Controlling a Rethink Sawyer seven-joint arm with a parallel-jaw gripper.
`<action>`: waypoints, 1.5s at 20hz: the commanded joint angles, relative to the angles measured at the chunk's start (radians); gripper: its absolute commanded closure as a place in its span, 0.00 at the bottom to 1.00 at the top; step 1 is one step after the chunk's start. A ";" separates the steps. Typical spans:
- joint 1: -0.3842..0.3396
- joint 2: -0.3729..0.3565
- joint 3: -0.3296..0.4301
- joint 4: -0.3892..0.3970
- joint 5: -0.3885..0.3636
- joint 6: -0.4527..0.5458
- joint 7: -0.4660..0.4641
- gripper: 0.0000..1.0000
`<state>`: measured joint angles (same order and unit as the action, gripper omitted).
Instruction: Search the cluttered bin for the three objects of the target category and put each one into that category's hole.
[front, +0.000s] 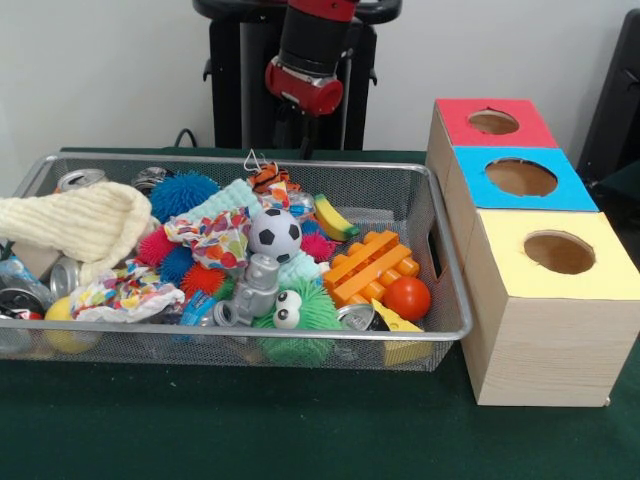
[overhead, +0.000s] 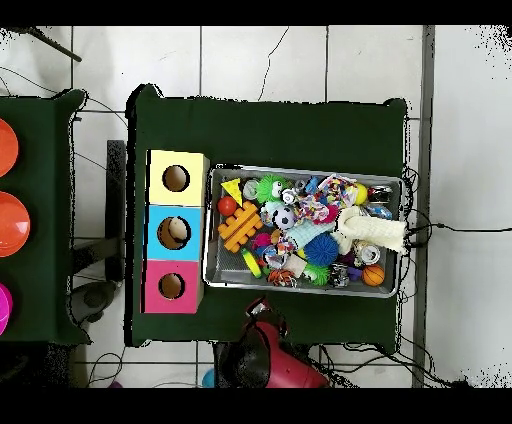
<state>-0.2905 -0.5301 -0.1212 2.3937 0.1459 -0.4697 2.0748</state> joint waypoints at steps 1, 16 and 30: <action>-0.006 0.064 0.089 -0.099 0.023 -0.066 0.265 0.00; -0.022 0.106 0.103 -0.182 0.009 -0.041 0.219 0.00; 0.027 -0.134 0.056 -0.126 0.084 0.261 0.136 0.00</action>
<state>-0.2784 -0.5668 -0.1115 2.3840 0.1478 -0.3699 2.0874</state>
